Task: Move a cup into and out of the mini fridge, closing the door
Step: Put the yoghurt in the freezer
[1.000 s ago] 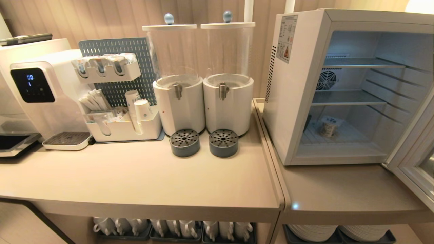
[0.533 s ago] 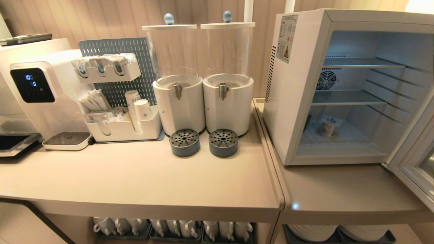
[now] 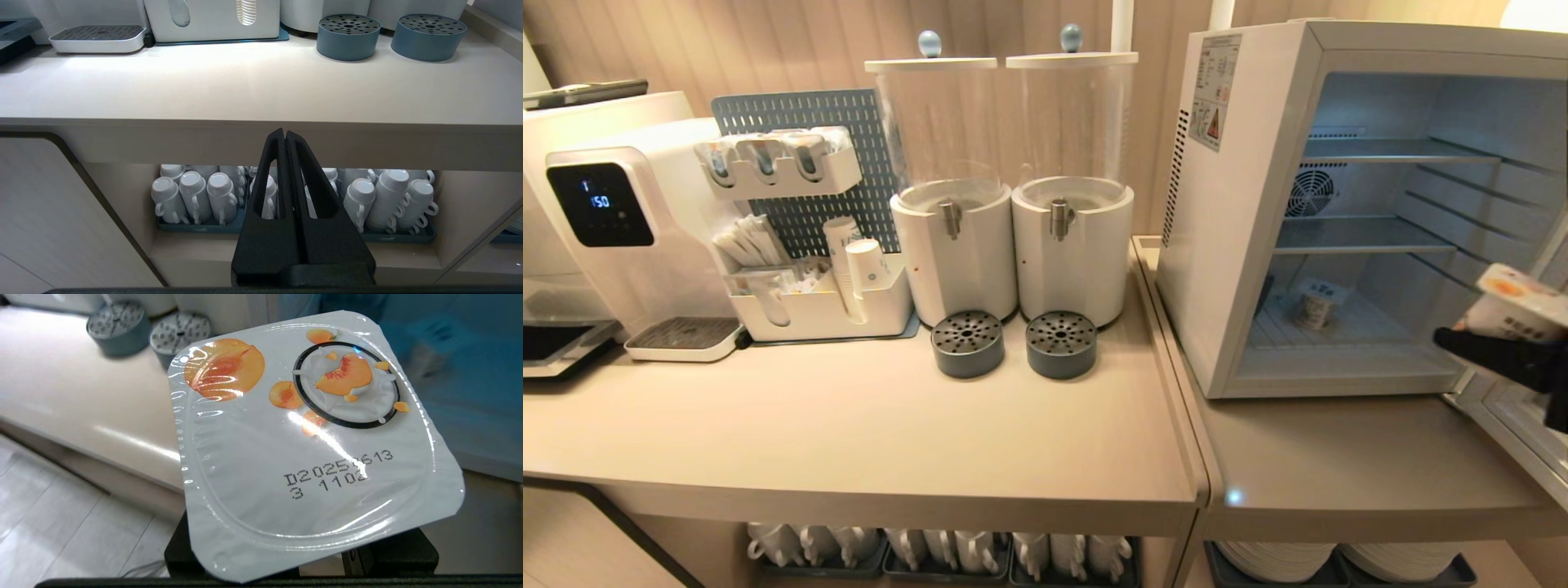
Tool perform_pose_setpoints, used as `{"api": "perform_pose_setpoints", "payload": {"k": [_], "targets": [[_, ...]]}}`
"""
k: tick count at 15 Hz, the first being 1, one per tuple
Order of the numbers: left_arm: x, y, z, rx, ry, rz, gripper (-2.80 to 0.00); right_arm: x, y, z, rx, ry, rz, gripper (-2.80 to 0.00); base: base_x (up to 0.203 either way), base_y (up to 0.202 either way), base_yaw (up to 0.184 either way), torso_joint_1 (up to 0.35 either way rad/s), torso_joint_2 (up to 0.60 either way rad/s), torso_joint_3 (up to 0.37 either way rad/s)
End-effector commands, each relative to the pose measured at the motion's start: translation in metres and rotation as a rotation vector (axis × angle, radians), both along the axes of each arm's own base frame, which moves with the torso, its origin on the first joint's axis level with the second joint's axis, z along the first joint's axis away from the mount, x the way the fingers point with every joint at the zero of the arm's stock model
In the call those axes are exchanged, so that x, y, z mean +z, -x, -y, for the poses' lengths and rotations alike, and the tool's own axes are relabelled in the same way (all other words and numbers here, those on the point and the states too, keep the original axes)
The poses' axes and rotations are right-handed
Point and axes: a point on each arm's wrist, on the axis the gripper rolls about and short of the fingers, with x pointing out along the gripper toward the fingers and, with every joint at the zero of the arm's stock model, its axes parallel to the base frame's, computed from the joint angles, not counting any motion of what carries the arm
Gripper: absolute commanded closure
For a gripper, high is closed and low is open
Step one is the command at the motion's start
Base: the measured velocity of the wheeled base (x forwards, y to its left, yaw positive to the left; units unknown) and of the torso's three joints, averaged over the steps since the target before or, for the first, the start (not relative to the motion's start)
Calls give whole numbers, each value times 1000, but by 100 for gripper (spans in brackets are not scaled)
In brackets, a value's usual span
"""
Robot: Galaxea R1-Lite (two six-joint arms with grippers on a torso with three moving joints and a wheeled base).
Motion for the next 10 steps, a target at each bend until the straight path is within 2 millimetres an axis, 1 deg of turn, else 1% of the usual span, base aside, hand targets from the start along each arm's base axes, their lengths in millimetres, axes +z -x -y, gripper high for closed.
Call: {"api": "perform_pose_setpoints", "payload": {"k": [1, 4, 5, 7, 9, 10], "targets": [[0, 0, 0, 0, 0, -3, 0, -44, -49, 1, 19, -10, -185, 0, 0, 0, 0, 0, 0, 0], [0, 0, 0, 0, 0, -3, 0, -98, -91, 8, -9, -14, -234, 0, 0, 0, 0, 0, 0, 0], [0, 0, 0, 0, 0, -3, 0, -116, -105, 13, -46, -8, -216, 0, 0, 0, 0, 0, 0, 0], [0, 0, 0, 0, 0, -3, 0, -143, -127, 27, -146, 9, -111, 0, 0, 0, 0, 0, 0, 0], [0, 0, 0, 0, 0, -3, 0, -161, -138, 38, -267, 20, -37, 0, 0, 0, 0, 0, 0, 0], [0, 0, 0, 0, 0, -3, 0, -161, -142, 43, -338, 0, -21, 0, 0, 0, 0, 0, 0, 0]]}}
